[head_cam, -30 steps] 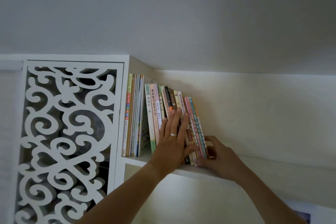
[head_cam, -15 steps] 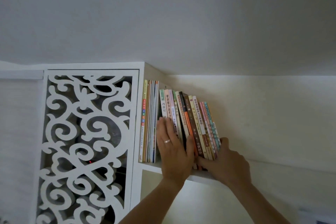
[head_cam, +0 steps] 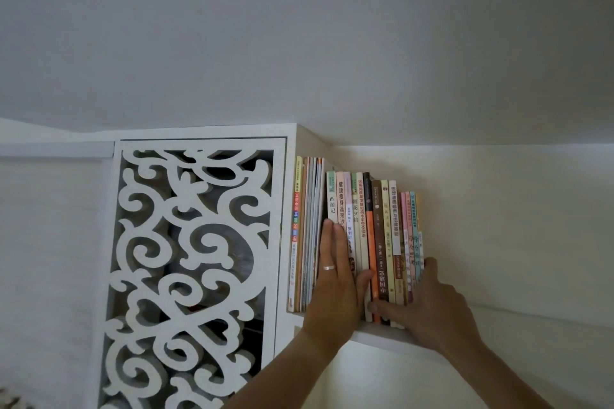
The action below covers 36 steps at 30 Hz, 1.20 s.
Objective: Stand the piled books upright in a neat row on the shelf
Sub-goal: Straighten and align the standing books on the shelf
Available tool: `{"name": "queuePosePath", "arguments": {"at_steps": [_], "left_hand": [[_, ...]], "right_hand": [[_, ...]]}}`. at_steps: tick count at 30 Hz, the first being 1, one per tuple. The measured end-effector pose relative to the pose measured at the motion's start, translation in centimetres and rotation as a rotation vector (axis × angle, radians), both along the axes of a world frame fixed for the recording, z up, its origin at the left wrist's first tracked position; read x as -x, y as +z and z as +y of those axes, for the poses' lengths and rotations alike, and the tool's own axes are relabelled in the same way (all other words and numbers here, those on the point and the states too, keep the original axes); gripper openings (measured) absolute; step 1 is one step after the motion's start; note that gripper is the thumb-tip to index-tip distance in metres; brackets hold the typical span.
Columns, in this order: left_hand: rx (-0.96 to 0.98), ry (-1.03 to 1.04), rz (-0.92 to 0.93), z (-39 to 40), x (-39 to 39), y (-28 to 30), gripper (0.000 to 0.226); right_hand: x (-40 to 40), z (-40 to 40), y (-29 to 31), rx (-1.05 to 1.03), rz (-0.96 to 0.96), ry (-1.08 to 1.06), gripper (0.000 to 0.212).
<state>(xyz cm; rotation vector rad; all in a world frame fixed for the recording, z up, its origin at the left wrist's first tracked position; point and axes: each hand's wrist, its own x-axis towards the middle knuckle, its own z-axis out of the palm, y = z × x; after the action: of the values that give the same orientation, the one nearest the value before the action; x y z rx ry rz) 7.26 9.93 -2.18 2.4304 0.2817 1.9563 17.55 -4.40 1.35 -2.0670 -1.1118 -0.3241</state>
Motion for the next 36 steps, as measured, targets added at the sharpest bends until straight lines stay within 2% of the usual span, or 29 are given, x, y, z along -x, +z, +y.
{"name": "queuePosePath", "arguments": {"at_steps": [5,8,11,17,21,23,30,36], "left_hand": [[0.032,-0.042,0.012,0.1,0.1,0.0,0.085],[0.002,0.035,0.055,0.1,0.1,-0.1,0.101],[-0.001,-0.019,0.099,0.1,0.2,-0.1,0.113],[0.014,0.049,0.072,0.0,0.2,-0.3,0.111],[0.073,0.075,0.064,-0.5,0.2,-0.4,0.082],[0.08,0.069,0.061,-0.4,0.3,-0.4,0.076],[0.102,-0.099,0.098,0.2,0.4,-0.1,0.077],[0.081,0.009,0.141,0.0,0.2,-0.5,0.085]], "right_hand": [[-1.1,-0.6,-0.2,-0.071,0.082,0.143,0.111],[-0.7,-0.6,-0.9,-0.165,0.056,0.149,0.131],[-0.2,-0.6,-1.2,-0.172,-0.033,0.08,0.151],[0.7,-1.3,-1.5,-0.177,-0.159,-0.072,0.145],[0.0,-1.2,-1.6,-0.179,-0.148,-0.045,0.14],[-0.5,-1.1,-1.5,-0.191,-0.133,0.028,0.135],[-0.5,-1.0,-1.3,-0.217,-0.07,0.102,0.138],[-0.2,-1.3,-1.4,-0.171,-0.073,0.076,0.15]]}}
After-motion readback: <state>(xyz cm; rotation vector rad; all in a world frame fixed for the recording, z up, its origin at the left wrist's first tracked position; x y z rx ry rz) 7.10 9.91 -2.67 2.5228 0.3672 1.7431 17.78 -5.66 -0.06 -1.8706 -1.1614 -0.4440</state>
